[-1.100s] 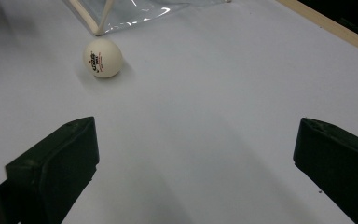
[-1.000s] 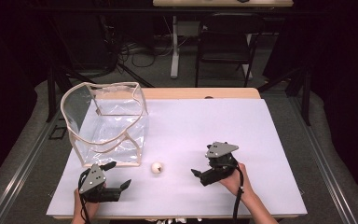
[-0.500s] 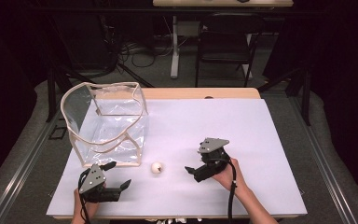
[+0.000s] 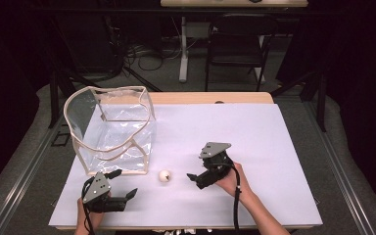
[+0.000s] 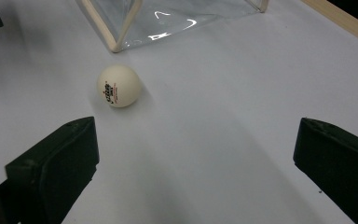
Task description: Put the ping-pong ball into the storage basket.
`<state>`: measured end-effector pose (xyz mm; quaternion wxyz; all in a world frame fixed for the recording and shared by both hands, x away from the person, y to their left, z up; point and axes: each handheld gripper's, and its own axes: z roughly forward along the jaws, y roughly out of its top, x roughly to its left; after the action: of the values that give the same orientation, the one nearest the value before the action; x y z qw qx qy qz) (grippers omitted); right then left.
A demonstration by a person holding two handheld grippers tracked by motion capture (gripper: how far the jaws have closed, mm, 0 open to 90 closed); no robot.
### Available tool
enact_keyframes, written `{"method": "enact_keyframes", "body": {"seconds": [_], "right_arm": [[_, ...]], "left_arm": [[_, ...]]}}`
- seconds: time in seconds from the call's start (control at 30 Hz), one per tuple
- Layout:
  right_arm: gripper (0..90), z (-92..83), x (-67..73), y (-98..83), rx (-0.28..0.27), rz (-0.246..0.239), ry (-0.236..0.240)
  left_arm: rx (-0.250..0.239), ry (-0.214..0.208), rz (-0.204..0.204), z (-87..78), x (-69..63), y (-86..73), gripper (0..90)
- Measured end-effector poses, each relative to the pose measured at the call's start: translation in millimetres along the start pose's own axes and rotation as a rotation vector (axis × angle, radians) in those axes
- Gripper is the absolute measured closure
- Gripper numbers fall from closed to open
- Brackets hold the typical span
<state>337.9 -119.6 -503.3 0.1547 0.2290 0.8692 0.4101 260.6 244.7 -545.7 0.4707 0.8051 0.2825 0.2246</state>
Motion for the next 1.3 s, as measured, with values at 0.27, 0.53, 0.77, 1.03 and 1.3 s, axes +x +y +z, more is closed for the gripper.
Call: {"method": "enact_keyframes", "body": {"seconds": [0.27,0.53,0.77,1.03,1.3], "right_arm": [[0.0,8.6,2.0,10.1,-0.003,-0.004,0.015],[0.0,19.1,4.3,14.1,0.013,-0.009,0.031],[0.0,22.5,5.5,16.8,0.014,-0.014,0.037],[0.0,31.7,6.7,24.4,0.015,-0.015,0.054],[0.0,40.1,10.0,28.3,0.023,-0.025,0.066]], "left_arm": [[0.000,-0.001,0.000,0.2,0.4,0.0,16.1],[-0.001,-0.001,0.001,-0.8,0.5,0.0,16.1],[0.000,-0.001,0.001,-0.6,0.3,0.0,16.1],[-0.002,0.000,0.000,-1.0,1.0,-0.1,16.1],[-0.004,0.005,-0.004,-1.9,0.4,0.0,16.1]]}}
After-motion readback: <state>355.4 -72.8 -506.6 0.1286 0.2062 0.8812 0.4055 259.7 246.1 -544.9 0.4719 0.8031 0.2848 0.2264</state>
